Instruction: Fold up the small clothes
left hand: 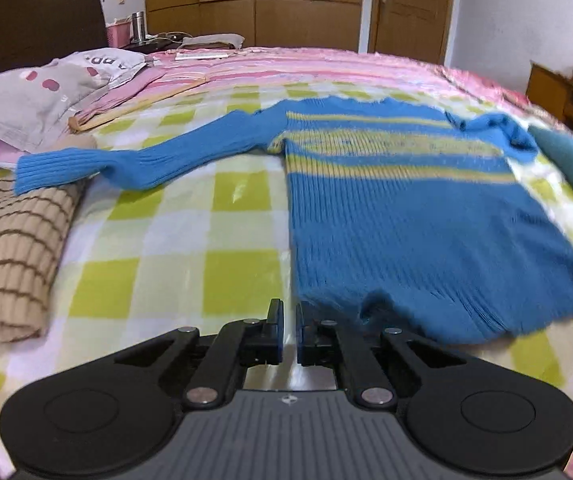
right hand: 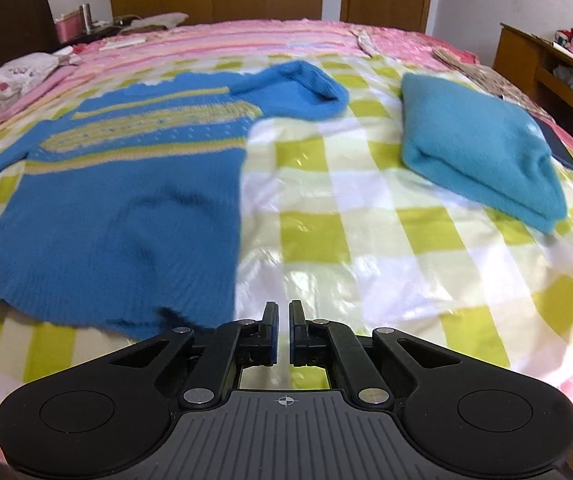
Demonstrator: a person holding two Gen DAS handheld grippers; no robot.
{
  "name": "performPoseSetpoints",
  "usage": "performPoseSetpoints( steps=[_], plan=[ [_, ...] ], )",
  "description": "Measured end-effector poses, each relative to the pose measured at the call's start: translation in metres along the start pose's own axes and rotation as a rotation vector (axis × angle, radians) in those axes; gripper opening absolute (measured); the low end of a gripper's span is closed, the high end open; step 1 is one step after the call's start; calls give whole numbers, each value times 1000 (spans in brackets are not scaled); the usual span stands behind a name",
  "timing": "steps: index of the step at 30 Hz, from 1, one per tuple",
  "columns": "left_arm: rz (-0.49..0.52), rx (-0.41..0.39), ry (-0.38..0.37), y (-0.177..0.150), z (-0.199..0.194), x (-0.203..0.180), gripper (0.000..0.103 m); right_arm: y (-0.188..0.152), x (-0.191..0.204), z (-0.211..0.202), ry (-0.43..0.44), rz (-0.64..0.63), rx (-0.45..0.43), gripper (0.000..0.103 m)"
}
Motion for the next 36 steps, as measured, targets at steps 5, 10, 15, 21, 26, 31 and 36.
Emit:
performPoseSetpoints(
  steps=[5,10,15,21,26,31,36],
  plan=[
    [-8,8,5,-8,-18,5,14,0,1,-9,26,22,-26,6],
    [-15,-52,-13,8,-26,-3,14,13,27,-5,112,-1,-74,13],
    [-6,-41,-73,16,-4,-33,15,13,47,17,171,9,-50,13],
    [31,63,-78,-5,22,-55,15,-4,33,30,126,-1,19,11],
    [24,63,-76,-4,17,-56,15,-4,18,25,113,36,22,14],
    [37,24,-96,10,12,-66,16,9,22,17,133,21,-46,14],
    [50,14,-124,19,21,-82,19,15,35,25,169,-30,-57,16]
  ],
)
Point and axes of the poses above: each gripper's, at about its wrist camera, not at the fingertips, and z roughly the way its jaws point, x to its left, y to its top, the point moved 3 cm from there along z, roughly the way its jaws point, and after that the axes turned 12 degrees about -x, right-handed, at the moved point
